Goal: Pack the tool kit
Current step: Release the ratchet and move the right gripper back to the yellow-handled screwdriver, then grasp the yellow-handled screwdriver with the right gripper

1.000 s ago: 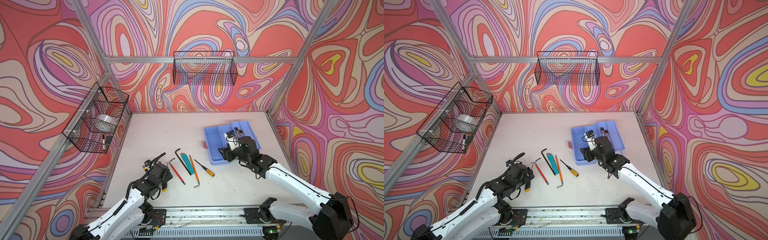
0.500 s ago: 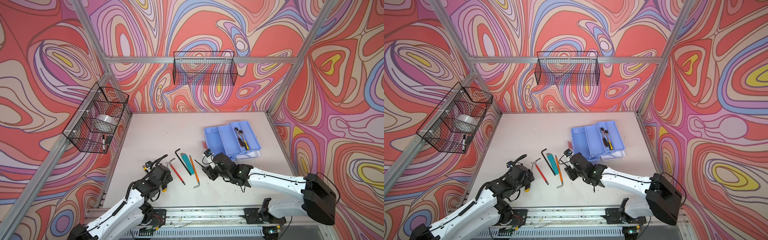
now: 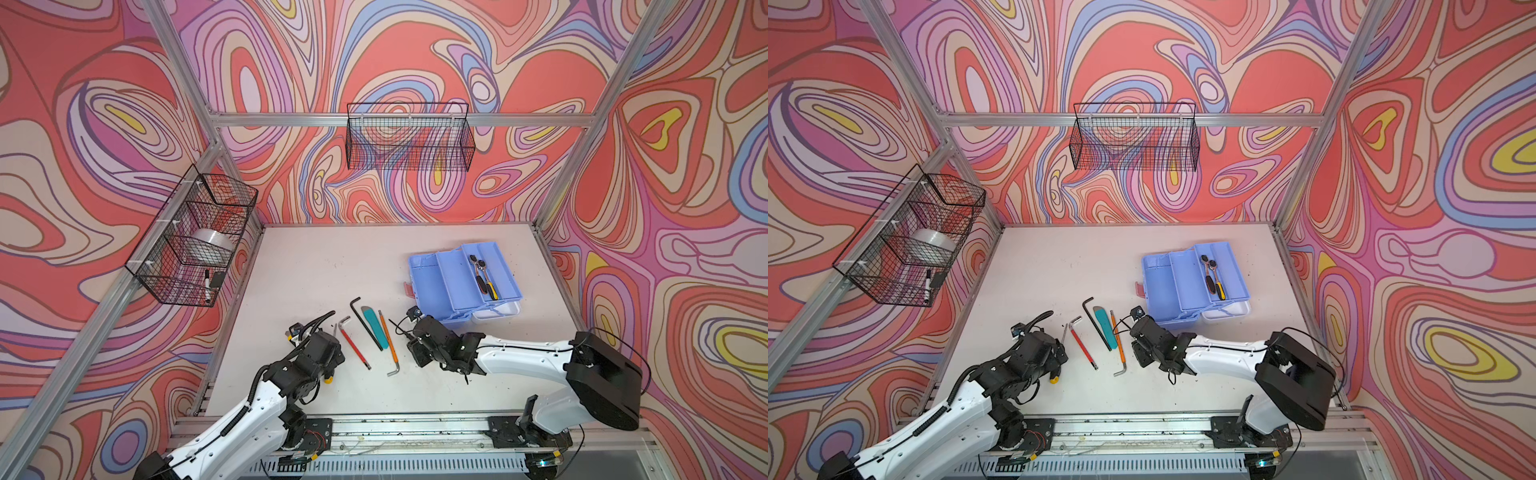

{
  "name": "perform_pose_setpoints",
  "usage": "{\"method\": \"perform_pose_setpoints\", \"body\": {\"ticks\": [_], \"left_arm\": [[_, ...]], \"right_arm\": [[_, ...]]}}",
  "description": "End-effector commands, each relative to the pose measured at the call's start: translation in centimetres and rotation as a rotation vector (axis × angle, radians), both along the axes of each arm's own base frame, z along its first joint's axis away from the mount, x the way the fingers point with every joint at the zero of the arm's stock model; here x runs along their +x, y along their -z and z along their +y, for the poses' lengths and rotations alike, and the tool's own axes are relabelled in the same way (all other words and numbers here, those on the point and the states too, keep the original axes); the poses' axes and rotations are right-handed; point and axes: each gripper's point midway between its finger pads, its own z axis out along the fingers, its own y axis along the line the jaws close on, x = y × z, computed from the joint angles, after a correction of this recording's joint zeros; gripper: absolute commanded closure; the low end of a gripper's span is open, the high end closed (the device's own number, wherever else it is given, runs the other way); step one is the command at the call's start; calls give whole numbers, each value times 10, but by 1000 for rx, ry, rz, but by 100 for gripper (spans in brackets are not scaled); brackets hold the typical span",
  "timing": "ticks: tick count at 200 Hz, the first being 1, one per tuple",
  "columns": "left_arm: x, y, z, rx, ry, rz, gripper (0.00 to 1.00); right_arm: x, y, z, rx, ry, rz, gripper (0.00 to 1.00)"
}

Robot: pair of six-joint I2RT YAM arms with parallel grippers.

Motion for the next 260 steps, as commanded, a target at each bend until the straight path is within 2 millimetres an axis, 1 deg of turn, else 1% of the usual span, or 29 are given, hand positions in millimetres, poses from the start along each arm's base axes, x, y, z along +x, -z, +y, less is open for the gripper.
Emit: {"method": "perform_pose_setpoints", "body": {"ticks": [1,61,78,96,131,153,173,203,240,260], "left_arm": [[-5,2,8,27,-24,10,0],[-6,2,8,25,-26,7,0],[-6,2,8,23,-28,5,0],[-7,2,9,23,-28,6,0],[-8,1,10,23,-30,5,0],[-9,2,10,20,-32,6,0],[-10,2,10,20,-31,10,0],[-12,3,11,23,-31,14,0],[-15,4,11,21,-32,19,0],[-16,3,11,22,-28,19,0]], "right_arm": [[0,10,-5,-18,38,9,49],[0,29,-12,-76,64,39,50],[-2,35,-12,-94,58,56,54],[-3,40,-12,-101,56,71,55],[-4,41,-10,-98,47,73,61],[-4,40,-8,-95,36,72,69],[-2,34,-5,-76,32,56,79],[0,16,1,-13,20,23,88],[4,-13,7,52,-3,-39,93],[11,-33,5,74,-5,-80,93]]}}
